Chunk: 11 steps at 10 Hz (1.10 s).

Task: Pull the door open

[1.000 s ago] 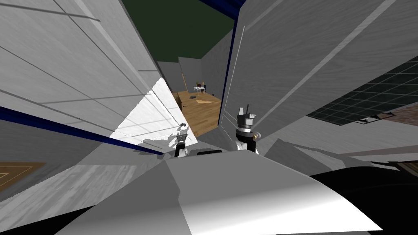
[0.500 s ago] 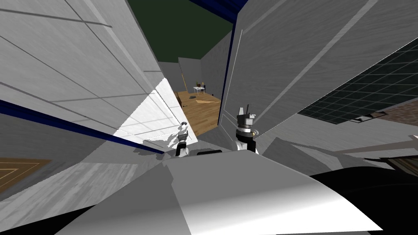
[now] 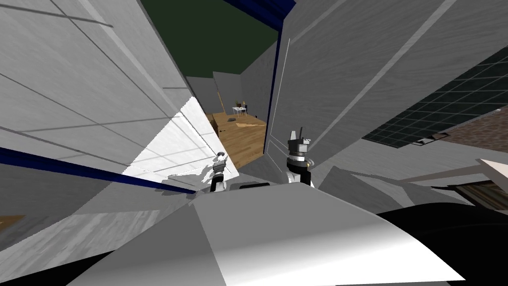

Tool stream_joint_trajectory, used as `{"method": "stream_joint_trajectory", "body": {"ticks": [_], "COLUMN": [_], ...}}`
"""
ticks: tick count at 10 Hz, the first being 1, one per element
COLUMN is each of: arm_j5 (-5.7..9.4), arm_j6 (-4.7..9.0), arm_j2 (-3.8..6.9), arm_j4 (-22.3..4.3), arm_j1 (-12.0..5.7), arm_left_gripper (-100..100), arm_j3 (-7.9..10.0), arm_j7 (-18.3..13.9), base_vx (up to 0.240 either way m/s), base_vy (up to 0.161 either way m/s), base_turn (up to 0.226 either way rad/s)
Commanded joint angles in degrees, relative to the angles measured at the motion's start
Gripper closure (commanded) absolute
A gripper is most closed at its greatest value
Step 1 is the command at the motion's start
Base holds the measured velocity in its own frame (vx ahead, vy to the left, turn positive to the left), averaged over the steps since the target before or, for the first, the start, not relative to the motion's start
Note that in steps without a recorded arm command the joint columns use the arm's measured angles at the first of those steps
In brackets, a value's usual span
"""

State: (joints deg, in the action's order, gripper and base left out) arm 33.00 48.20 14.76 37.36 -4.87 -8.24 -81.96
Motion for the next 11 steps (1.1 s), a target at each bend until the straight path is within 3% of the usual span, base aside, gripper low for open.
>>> {"method": "stream_joint_trajectory", "body": {"ticks": [1,3,5,6,11], "arm_j5": [0.37,0.81,0.81,0.81,0.81], "arm_j6": [0.54,1.21,0.94,0.94,0.94], "arm_j2": [1.28,2.88,2.87,2.87,2.87], "arm_j4": [-0.21,-0.77,-0.17,-0.17,-0.17], "arm_j1": [0.8,1.53,1.89,1.89,1.89], "arm_left_gripper": [-100,-100,-100,100,100], "arm_j3": [0.41,0.87,0.89,0.89,0.89], "arm_j7": [-1.3,-2.91,-2.66,-2.66,-2.66], "base_vx": [0.211,0.199,0.117,-0.006,-0.013], "base_vy": [-0.014,0.018,0.017,0.005,0.0], "base_turn": [-0.112,-0.115,-0.04,0.027,-0.003]}}
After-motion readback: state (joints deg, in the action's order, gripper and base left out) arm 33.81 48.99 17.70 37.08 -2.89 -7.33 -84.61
